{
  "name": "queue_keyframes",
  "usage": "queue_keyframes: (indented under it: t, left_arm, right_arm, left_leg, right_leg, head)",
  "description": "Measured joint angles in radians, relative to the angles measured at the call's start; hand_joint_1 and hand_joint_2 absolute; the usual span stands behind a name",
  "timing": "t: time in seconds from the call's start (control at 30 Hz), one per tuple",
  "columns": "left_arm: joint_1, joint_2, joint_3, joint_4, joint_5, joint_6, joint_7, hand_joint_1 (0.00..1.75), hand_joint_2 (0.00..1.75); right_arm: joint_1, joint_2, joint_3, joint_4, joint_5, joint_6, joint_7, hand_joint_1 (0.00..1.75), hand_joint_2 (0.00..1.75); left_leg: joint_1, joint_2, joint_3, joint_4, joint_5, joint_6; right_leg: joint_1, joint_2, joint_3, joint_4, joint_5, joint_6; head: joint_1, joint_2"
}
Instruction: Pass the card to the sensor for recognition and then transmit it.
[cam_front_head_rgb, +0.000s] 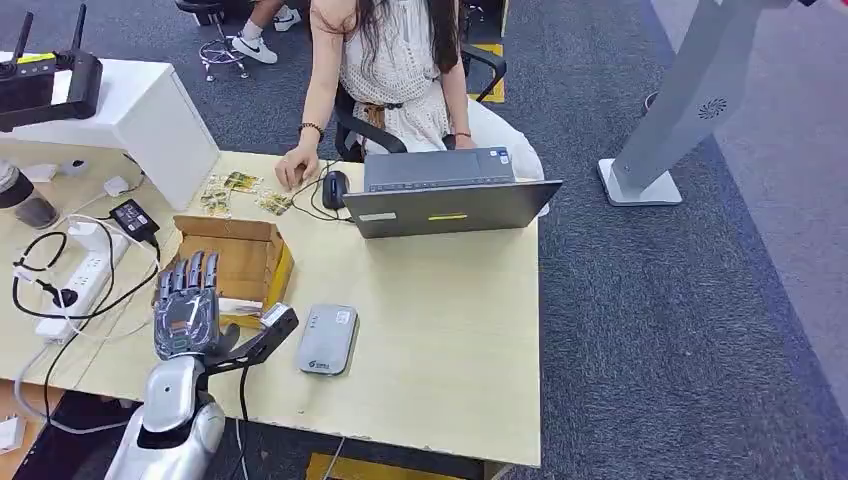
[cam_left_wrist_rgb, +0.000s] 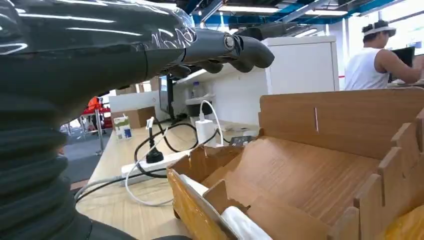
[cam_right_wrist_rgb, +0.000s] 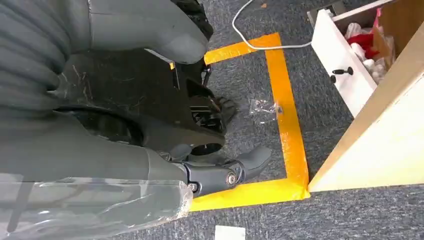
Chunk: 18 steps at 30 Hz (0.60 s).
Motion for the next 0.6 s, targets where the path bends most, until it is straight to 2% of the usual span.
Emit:
queue_keyframes:
  t: [0.6]
  left_arm:
    - [0.0,-0.005,0.0,0.001,0.0,0.0,0.0,0.0,1.75]
  right_arm:
    - [0.0,0.0,0.0,0.0,0.001,0.0,0.0,0.0,1.75]
  left_leg:
    - [0.0,0.0,0.0,0.0,0.0,0.0]
  right_leg:
    - [0.0,0.0,0.0,0.0,0.0,0.0]
  head:
    - [0.0,0.0]
